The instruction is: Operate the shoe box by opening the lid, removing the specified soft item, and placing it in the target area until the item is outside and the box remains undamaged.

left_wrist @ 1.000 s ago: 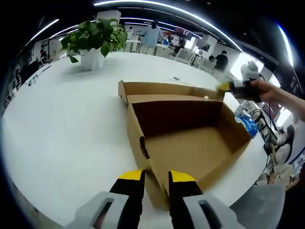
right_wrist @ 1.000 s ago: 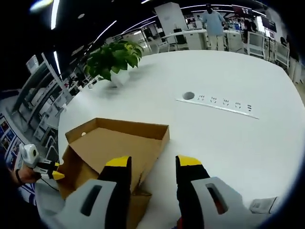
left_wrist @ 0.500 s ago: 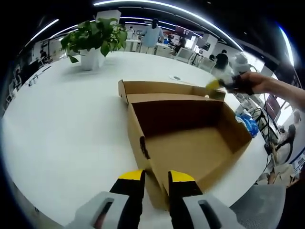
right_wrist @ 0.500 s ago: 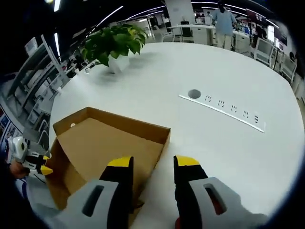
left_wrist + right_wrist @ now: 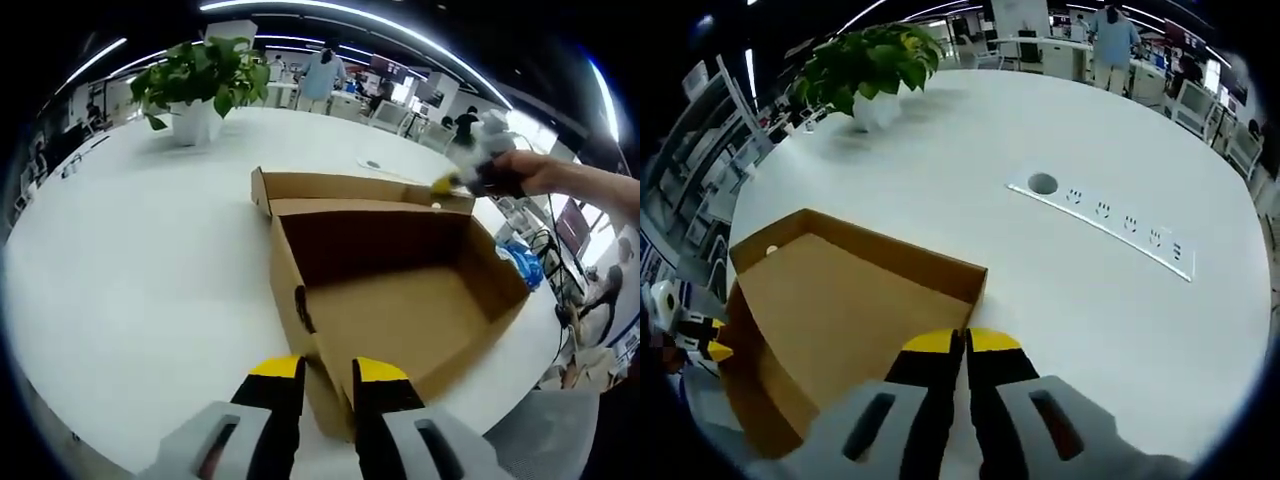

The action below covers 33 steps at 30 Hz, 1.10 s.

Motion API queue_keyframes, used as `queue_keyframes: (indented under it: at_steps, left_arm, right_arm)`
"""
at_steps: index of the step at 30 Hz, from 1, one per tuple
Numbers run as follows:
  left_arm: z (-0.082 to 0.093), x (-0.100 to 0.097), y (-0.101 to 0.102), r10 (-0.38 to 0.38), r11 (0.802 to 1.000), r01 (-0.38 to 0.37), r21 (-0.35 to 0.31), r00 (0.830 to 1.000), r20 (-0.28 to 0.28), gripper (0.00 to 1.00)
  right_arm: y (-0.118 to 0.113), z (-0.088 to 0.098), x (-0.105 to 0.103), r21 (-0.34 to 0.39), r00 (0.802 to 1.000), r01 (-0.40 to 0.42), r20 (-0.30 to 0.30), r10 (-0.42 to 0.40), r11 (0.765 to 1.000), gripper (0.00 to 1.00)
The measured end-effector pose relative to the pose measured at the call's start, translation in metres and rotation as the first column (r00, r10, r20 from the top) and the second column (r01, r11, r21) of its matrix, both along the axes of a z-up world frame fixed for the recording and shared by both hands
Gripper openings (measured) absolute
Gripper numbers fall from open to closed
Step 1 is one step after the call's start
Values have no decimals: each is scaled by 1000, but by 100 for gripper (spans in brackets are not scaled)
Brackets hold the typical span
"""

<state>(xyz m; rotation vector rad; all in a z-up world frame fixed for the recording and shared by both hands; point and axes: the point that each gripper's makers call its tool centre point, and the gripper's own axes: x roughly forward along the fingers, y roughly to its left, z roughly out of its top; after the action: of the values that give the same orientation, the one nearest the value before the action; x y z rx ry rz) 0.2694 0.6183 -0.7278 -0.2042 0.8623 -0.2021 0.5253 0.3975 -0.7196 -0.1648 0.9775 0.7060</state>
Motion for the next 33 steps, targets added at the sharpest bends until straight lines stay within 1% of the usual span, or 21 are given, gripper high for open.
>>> queue_keyframes:
  at_steps: [11, 17, 22, 27, 30, 33]
  left_arm:
    - [0, 1, 0, 9, 1000, -9, -2, 1000, 2, 18]
    - [0, 2, -1, 15, 1000, -15, 0, 1000, 1, 18]
    - [0, 3, 0, 18, 1000, -18, 7, 1000, 0, 17]
    - [-1, 5, -1, 21, 1000, -21, 7, 1000, -1, 17]
    - [-1, 6, -1, 22, 1000, -22, 15, 1000, -7, 17]
    - [-1, 6, 0, 25, 999, -25, 21, 1000, -8, 16]
  right_arm:
    - [0, 7, 1, 11, 1000, 2, 22, -2, 1000, 0]
    - [-2, 16, 1, 21, 999, 1, 43, -2, 1000, 0]
    - [-4, 29, 1, 22, 996, -13, 89, 11, 1000, 0]
    - [-7, 33, 1, 26, 995, -15, 99, 12, 1000, 0]
    - [-10, 37, -1, 44, 995, 1, 103, -6, 999, 0]
    - [-11, 41, -3, 51, 993, -4, 120, -2, 999, 0]
